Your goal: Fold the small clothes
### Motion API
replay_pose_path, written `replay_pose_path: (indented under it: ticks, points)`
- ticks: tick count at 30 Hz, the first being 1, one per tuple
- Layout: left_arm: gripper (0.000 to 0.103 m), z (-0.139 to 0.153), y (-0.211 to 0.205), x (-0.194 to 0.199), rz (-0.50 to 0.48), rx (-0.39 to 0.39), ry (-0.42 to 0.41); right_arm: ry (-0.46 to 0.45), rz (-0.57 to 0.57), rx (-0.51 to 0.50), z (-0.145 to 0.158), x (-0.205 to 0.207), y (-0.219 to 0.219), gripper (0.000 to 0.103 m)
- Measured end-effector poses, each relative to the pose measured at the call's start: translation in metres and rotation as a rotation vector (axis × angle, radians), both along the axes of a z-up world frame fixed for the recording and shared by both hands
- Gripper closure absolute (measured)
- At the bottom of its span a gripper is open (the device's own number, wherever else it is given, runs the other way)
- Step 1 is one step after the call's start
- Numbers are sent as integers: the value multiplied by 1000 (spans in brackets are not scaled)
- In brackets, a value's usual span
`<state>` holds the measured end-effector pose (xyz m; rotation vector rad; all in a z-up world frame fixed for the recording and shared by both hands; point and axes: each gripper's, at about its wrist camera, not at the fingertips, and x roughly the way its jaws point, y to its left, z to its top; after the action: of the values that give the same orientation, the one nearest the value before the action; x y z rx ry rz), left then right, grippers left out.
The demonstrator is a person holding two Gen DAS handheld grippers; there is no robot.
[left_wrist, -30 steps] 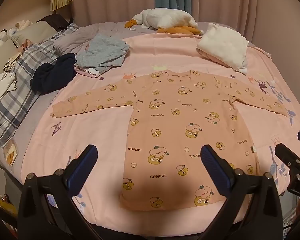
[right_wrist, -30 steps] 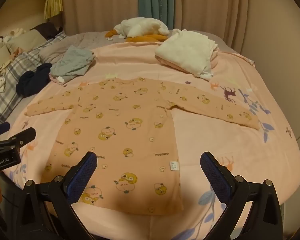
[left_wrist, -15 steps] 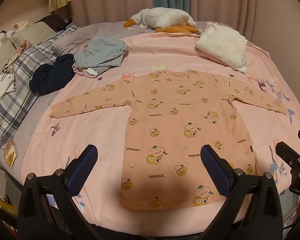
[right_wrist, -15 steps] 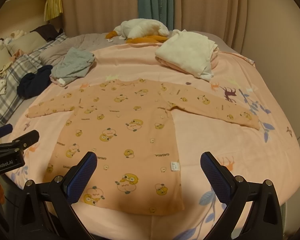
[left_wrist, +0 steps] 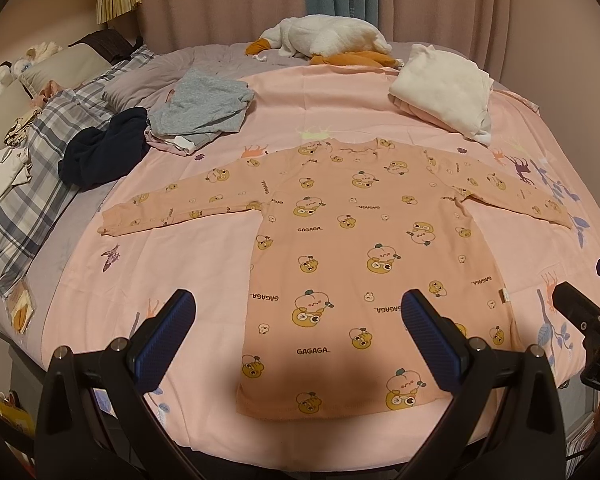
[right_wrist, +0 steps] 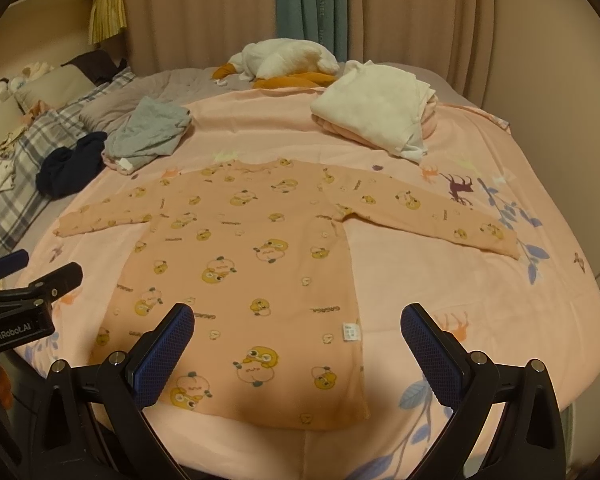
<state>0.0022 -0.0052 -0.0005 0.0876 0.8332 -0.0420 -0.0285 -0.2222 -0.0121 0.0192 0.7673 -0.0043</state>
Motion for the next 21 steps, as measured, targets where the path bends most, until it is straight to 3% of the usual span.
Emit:
replay_pose_path:
  ticks: [21]
  points:
    - [0,-3,-3,-4,-3,7,6,-16,1,28,3,-5,-1,1]
